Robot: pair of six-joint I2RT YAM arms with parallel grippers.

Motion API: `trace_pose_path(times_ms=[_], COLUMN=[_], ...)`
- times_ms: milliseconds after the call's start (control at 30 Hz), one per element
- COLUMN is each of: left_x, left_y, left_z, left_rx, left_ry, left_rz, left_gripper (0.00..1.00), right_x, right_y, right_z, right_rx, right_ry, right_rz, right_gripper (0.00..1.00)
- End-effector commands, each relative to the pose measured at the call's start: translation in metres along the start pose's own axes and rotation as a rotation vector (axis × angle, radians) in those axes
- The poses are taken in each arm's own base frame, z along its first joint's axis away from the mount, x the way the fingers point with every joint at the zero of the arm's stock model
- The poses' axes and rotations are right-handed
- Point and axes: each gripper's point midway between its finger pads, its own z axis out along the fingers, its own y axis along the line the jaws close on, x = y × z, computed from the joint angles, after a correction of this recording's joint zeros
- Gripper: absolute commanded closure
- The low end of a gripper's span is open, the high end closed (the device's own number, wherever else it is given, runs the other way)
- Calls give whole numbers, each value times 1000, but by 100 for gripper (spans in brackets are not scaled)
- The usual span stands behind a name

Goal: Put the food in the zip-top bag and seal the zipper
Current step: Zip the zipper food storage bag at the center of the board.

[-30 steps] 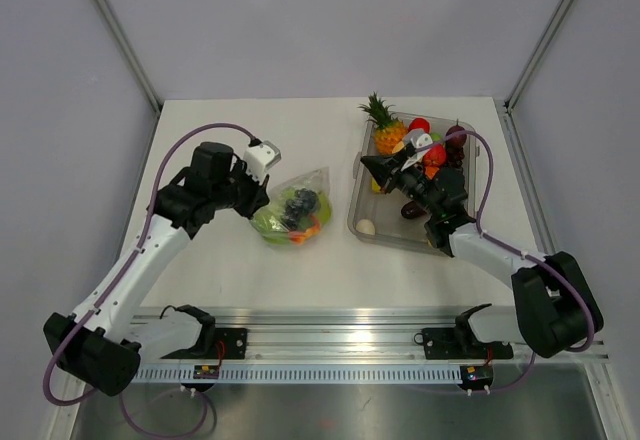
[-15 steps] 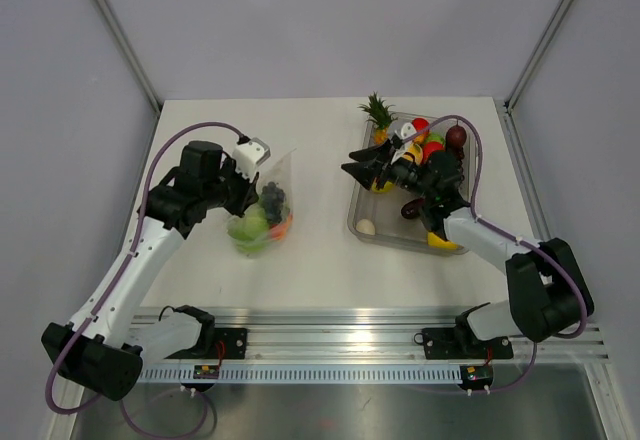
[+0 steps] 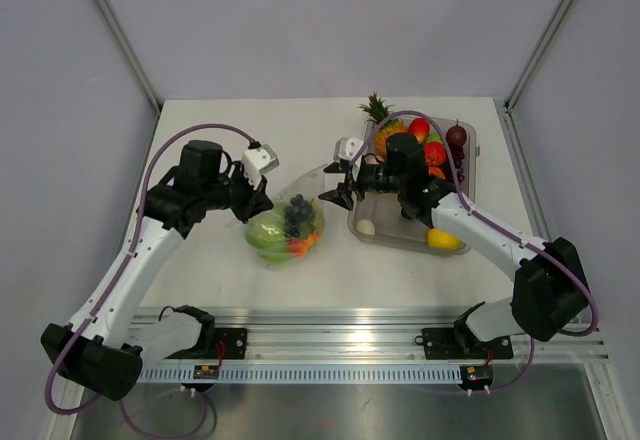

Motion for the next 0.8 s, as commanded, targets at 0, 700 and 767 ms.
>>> trace_pose_path(times_ms=[0,700,767], left_x=[-41,-32,-30], left_y=[-15,-29,-28], left_z=[-14,-2,-1], left_rx=[75,173,167], left_ry=[-143,-116,-112], left_rz=[100,88,86], left_gripper=[100,100,100], right_x=[-16,-32,-39], right_y=[10,20,24], right_z=[0,26,27], right_rx=[-32,-113,-127], right_ry=[40,152,123], right_rz=[-154,-213,-208], right_gripper=[31,32,33])
